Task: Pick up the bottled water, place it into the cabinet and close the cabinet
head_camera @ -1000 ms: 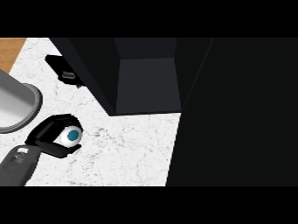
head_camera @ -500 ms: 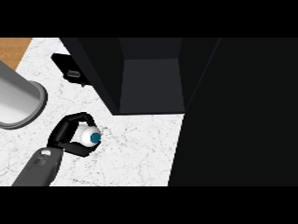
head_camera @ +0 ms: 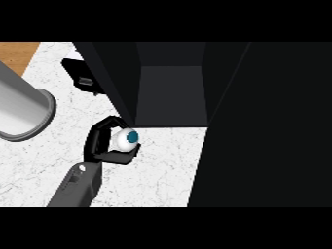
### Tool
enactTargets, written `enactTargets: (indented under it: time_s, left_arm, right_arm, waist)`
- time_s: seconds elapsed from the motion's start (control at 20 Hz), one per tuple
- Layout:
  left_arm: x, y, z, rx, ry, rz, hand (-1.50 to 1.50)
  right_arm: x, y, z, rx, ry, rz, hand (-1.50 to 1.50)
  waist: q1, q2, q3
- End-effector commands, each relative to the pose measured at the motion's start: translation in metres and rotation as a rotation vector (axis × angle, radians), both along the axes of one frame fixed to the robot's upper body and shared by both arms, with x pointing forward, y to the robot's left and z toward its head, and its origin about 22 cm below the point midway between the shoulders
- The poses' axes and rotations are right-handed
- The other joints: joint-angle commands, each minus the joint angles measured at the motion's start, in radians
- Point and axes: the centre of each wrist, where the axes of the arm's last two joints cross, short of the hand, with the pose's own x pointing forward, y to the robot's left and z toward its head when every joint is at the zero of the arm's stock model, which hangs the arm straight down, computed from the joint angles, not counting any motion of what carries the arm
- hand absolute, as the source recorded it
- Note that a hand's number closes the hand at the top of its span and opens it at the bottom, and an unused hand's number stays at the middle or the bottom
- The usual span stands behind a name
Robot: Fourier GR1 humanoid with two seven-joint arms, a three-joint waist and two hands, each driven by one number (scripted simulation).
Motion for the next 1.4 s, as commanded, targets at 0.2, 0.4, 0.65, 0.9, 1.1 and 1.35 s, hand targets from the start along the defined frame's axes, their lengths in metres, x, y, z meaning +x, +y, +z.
enactTargets:
  time_s: [0.2,0.4,0.65,0.9,1.1,1.35]
  left_arm:
    - [0.014,-0.054,0.050,-0.112,0.010,-0.023,1.50]
    - [0.021,-0.064,0.074,-0.100,0.024,-0.011,1.50]
    - [0.023,-0.091,0.098,-0.120,0.030,-0.019,1.50]
    - [0.030,-0.119,0.109,-0.040,0.020,0.031,1.50]
    - [0.053,-0.140,0.141,-0.012,0.048,0.069,1.50]
    - [0.070,-0.134,0.129,-0.043,0.152,0.102,1.50]
  right_arm:
    - [-0.015,-0.005,0.008,-0.023,-0.050,-0.051,-1.50]
    - [-0.027,-0.010,0.011,-0.017,-0.057,-0.040,-1.50]
    - [-0.026,-0.007,0.002,0.003,-0.041,-0.039,-1.50]
    - [-0.032,-0.016,0.012,-0.005,-0.059,-0.028,-1.50]
    - [-0.025,-0.009,-0.002,0.009,-0.036,-0.031,-1.50]
    - [-0.025,-0.013,0.001,-0.011,-0.048,-0.034,-1.50]
  waist:
    - [0.000,0.000,0.000]
    - [-0.004,-0.002,0.001]
    - [-0.014,-0.003,0.001]
    - [-0.019,0.003,0.000]
    - [-0.021,0.005,0.001]
    - [-0.025,0.009,0.000]
